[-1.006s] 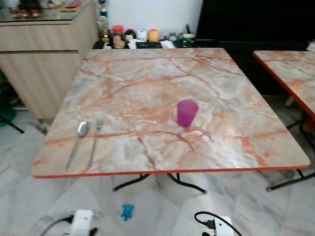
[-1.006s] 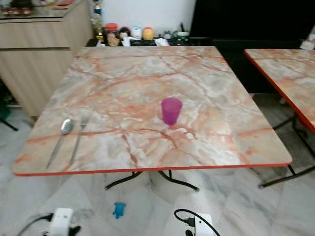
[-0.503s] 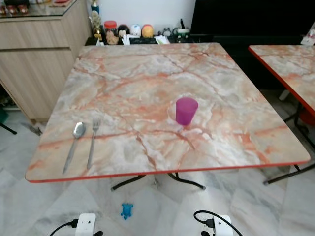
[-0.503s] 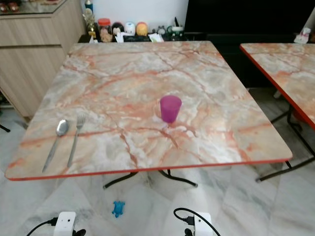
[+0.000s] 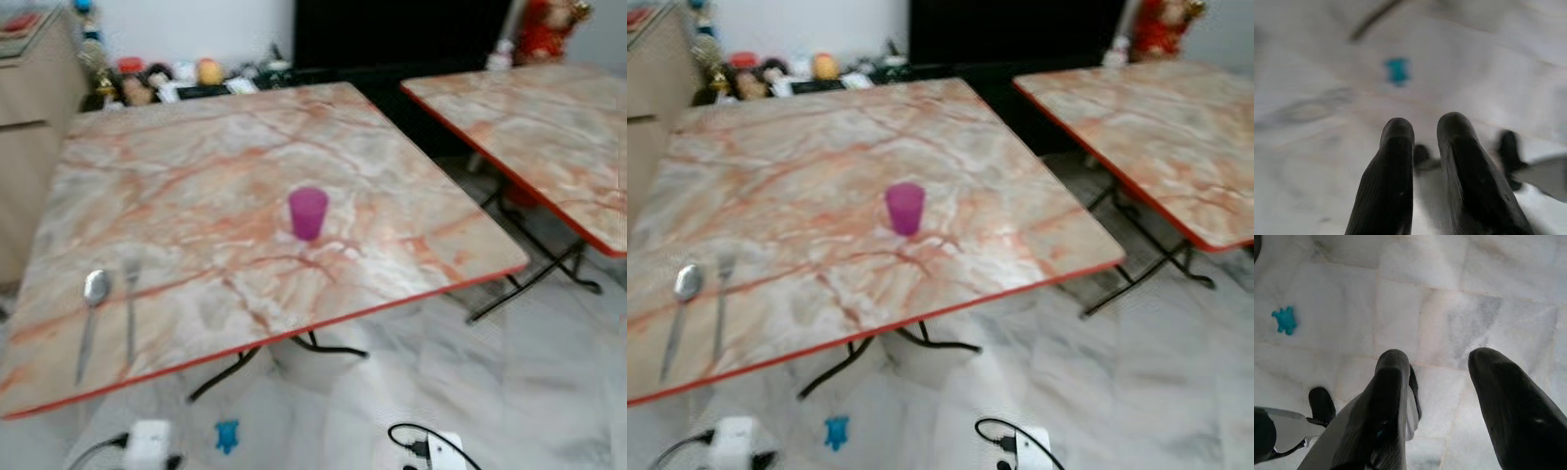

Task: Setting the table

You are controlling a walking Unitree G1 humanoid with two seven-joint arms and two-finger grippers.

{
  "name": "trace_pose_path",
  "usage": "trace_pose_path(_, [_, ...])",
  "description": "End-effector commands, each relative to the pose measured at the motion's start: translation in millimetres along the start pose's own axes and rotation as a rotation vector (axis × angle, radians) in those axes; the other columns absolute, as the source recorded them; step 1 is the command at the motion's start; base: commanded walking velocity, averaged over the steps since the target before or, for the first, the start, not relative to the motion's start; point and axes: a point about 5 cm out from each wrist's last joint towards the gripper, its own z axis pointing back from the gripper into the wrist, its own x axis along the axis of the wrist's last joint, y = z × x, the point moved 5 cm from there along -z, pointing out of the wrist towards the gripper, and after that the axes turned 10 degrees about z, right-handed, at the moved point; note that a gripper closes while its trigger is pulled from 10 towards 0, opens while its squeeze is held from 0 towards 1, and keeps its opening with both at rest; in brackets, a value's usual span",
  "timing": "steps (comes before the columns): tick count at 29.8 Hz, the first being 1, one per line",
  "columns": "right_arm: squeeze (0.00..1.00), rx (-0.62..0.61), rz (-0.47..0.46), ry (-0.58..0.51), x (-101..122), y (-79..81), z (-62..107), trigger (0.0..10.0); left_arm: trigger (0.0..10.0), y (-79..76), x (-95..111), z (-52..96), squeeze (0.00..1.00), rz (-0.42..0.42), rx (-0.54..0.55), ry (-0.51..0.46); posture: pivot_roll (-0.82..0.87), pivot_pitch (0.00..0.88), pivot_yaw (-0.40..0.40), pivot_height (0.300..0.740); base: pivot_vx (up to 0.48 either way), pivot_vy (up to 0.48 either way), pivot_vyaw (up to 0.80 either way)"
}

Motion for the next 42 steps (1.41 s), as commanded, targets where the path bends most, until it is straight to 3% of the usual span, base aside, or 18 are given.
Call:
trace_pose_path(1, [0.0,-0.002,-0.01,0.005,-0.3,-0.6,-0.1,10.0,10.0,15.7,-5.8,3.9,0.0,-0.02,0.043,0.016,0.13,0.0,-0.033,0.74,0.0,0.0,-0.71])
trace_pose_path(2, [0.0,-0.002,-0.011,0.005,-0.4,-0.6,-0.1,10.0,10.0,15.0,-6.1,3.9,0.0,-0.019,0.041,0.017,0.13,0.0,-0.033,0.74,0.0,0.0,-0.71])
trace_pose_path(4, [0.0,-0.003,-0.011,0.006,-0.6,-0.8,-0.1,10.0,10.0,-0.9,0.1,-1.6,0.0,-0.026,0.029,0.015,0.13,0.0,-0.034,0.74,-0.208,0.0,-0.71])
trace_pose_path(6, [0.0,-0.003,-0.011,0.006,-0.7,-0.9,-0.1,10.0,10.0,-3.5,1.4,-2.5,0.0,-0.025,0.027,0.014,0.13,0.0,-0.034,0.74,-0.416,0.0,-0.71])
trace_pose_path(33, [0.0,0.002,-0.01,0.003,0.5,0.3,-0.3,10.0,10.0,-3.6,20.9,-6.2,0.0,-0.043,0.026,-0.029,0.13,0.0,-0.033,0.74,-0.03,0.0,-0.7])
trace_pose_path(42, [0.0,0.002,-0.014,-0.01,2.3,0.7,-0.3,10.0,10.0,-5.8,21.9,-6.3,0.0,-0.045,0.015,-0.038,0.13,0.0,-0.03,0.74,0.0,0.0,0.0])
